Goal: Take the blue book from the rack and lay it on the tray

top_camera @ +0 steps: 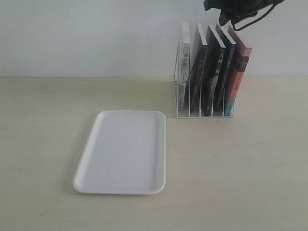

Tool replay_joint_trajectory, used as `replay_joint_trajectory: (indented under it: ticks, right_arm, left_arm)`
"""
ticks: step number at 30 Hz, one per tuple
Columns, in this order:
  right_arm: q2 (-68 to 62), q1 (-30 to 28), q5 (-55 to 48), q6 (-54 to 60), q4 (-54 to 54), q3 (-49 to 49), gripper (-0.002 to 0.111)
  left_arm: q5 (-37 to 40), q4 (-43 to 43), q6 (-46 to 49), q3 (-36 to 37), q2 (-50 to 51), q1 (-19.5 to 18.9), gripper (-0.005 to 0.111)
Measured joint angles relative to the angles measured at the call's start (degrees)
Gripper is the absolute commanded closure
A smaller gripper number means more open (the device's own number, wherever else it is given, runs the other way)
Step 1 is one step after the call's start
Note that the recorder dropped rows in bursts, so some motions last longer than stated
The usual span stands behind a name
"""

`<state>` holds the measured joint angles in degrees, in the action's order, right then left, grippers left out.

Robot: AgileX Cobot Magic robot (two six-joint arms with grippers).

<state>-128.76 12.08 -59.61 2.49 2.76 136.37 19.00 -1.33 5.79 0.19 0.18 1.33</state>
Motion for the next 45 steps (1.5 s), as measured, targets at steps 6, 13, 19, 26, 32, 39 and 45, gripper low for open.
replay_joint_trajectory:
  ticks: [6,13,19,26,32,39,45]
  right_arm:
    - [-0.7,0.0,0.09,0.0,-0.25,0.0,0.076]
    - [-2.56,0.0,0.64,0.11,-0.41,0.0,0.076]
    - [-3.02,0.0,1.31,-0.16,-1.94,0.0,0.076]
    - [-3.75,0.0,1.55,-0.41,-2.23,0.0,0.076]
    - [-4.56,0.0,1.55,-0.53,-2.23,0.0,0.076]
    - [-5.36,0.0,1.41,-1.38,-2.23,0.0,0.096]
    - [-5.36,0.0,1.01,-1.86,-2.23,0.0,0.108]
  left_arm:
    - [0.0,0.0,0.0,0.0,0.0,0.0,0.102]
    - [0.0,0.0,0.0,0.0,0.0,0.0,0.102]
    - [0.0,0.0,0.0,0.0,0.0,0.0,0.102]
    - [0.0,0.0,0.0,0.0,0.0,0.0,0.102]
    - [0.0,0.0,0.0,0.0,0.0,0.0,0.102]
    - [0.0,0.0,0.0,0.0,0.0,0.0,0.102]
    - [0.0,0.0,0.0,0.0,0.0,0.0,0.102]
